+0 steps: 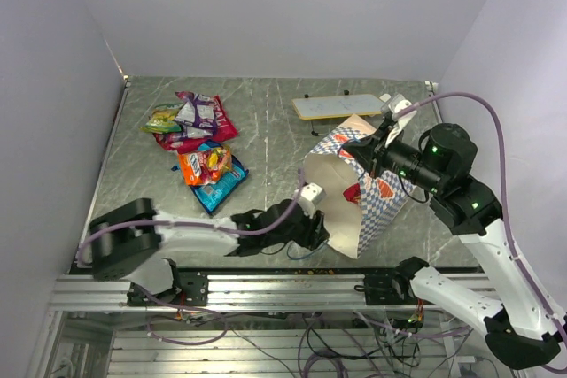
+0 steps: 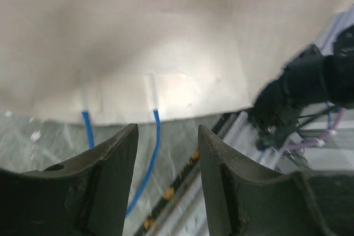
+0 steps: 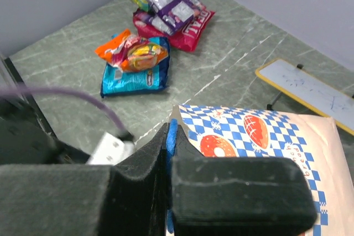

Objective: Take the snacks out of the paper bag

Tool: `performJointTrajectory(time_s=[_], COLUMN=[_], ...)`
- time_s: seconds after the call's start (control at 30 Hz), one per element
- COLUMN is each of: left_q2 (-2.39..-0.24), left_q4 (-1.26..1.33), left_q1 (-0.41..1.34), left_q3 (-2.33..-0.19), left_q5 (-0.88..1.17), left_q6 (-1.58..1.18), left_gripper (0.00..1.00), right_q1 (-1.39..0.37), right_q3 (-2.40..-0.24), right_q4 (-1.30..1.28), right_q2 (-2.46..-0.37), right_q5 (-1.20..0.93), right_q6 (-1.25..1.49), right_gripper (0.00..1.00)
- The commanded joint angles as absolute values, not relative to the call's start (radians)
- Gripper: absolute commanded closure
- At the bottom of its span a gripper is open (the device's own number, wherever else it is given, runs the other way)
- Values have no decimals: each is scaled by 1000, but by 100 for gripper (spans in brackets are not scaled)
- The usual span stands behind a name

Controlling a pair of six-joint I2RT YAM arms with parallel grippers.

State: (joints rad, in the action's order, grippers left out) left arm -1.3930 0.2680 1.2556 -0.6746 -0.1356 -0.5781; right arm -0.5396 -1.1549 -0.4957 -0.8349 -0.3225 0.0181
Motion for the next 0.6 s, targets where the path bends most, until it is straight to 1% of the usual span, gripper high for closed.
performJointTrajectory(time_s=[0.0,0.1,0.2,0.37,0.4,0.57], left_q2=[-1610,-1743,-1851,-1937,-1946,-2025], left_q4=[601,689,745,738,718,659], left_q1=[1258,1259,1259,1259,1259,1259], left_q3=[-753,-808,-855,-941,-962,-1064], left_q5=[-184,-214,-287,-407,-437,-562], left_q6=[-575,-586,-573,-521,-514,-463], left_gripper=[43,42,40,36,34,16], right_q1=[-540,-541,-540,-540,-540,-540], right_q3=[-1229,-1244,-1237,-1235,-1243,-1283], right_q4=[-527,-536,-534,-549,-557,-603], right_q2=[-841,-839,-824,-809,-813,-832], right_q5=[-278,-278,-281,-289,-293,-321], right_q6=[33,24,9,-3,-5,-28], right_gripper=[100,100,100,100,100,100])
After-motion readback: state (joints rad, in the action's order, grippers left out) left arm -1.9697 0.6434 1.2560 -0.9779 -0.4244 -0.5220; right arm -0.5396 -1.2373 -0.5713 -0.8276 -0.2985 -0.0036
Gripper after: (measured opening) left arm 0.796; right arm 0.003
